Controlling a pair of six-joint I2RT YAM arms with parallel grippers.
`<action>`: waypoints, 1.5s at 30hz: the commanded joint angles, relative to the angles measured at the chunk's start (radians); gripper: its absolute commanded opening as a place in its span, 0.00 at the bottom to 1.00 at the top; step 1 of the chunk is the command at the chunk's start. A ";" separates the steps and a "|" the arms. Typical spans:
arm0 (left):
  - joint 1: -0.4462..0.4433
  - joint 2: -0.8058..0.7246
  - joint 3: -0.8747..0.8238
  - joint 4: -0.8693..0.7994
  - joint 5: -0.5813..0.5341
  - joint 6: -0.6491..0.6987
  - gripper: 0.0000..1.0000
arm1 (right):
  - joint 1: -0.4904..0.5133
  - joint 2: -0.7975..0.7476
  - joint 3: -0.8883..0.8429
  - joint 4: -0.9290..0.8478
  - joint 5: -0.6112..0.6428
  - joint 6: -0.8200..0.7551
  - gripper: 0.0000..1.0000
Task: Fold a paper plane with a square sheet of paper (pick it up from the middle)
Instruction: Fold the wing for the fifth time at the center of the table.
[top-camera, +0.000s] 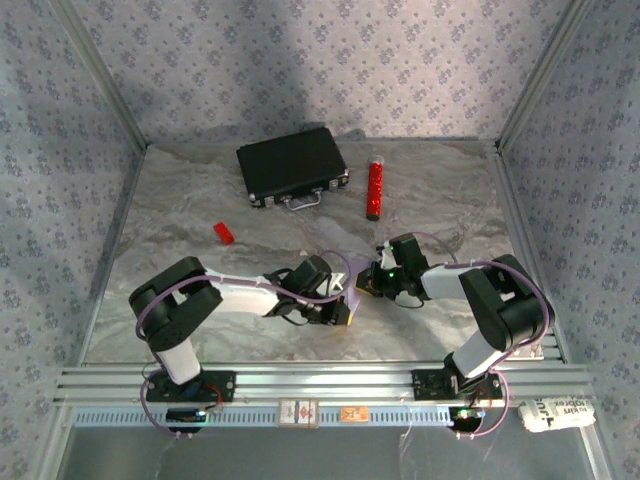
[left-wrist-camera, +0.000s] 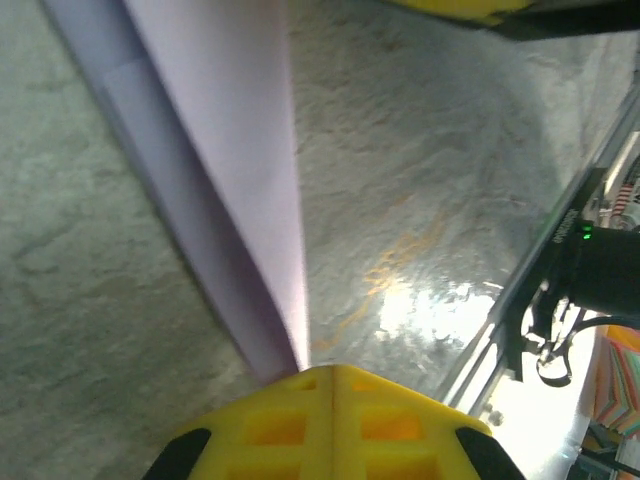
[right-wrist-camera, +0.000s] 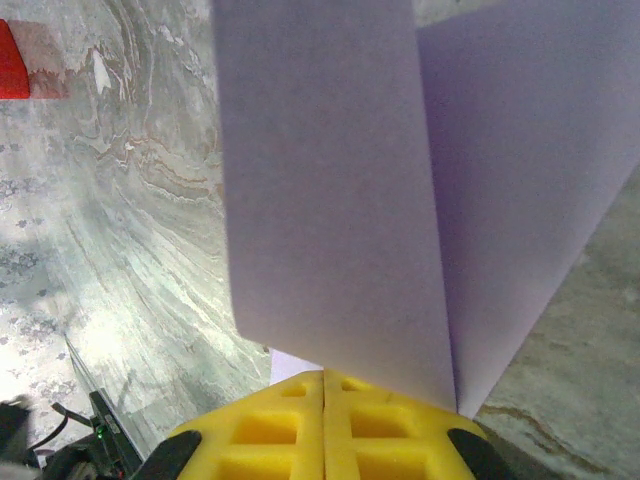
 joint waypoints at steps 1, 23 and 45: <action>-0.007 -0.037 0.032 0.026 -0.013 -0.017 0.05 | 0.007 0.057 -0.032 -0.128 0.131 -0.012 0.07; -0.028 0.051 -0.004 -0.092 0.031 0.041 0.05 | 0.008 0.058 -0.042 -0.127 0.138 -0.010 0.07; 0.025 -0.050 -0.006 0.139 0.030 -0.063 0.05 | 0.012 0.047 -0.037 -0.115 0.129 0.013 0.07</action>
